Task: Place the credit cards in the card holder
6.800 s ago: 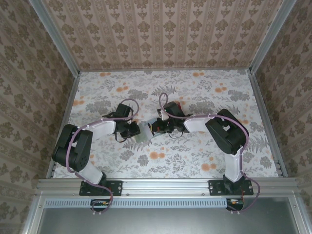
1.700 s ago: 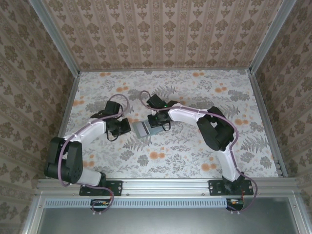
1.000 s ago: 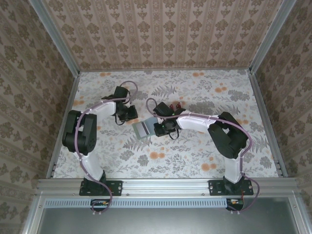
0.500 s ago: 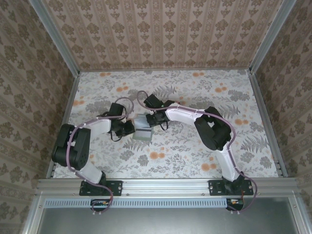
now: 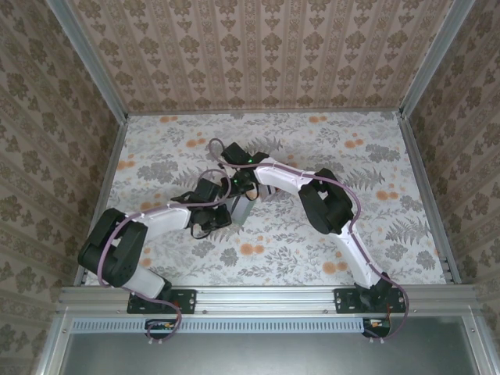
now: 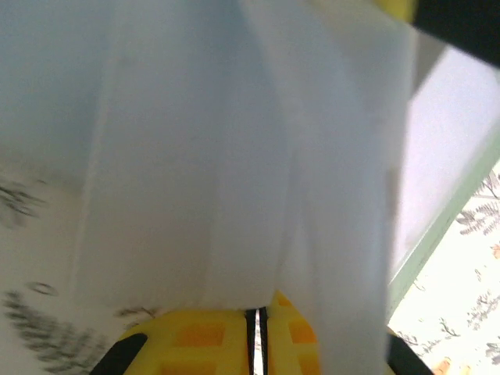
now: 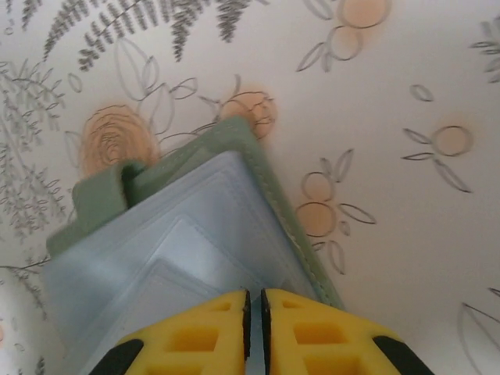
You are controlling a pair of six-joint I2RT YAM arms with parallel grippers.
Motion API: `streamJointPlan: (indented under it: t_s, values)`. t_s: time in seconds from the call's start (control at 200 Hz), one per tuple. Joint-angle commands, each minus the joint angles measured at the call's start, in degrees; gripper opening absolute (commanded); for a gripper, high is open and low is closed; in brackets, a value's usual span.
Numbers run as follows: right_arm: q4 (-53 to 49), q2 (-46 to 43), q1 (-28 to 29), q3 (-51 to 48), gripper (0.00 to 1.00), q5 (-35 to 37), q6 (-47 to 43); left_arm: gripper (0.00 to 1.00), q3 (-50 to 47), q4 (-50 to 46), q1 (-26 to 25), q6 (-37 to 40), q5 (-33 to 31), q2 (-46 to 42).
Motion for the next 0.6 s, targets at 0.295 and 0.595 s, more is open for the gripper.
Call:
streamJointPlan:
  t_s: [0.295, 0.595]
  values:
    - [-6.25, -0.76, -1.62, 5.84, 0.15, -2.5, -1.53, 0.17, 7.3, -19.25, 2.19, 0.98, -2.68, -11.86]
    - [-5.88, -2.62, -2.58, 6.58, 0.16, -2.97, -0.46, 0.19, 10.6, -18.54, 7.13, 3.1, -0.1, -14.55]
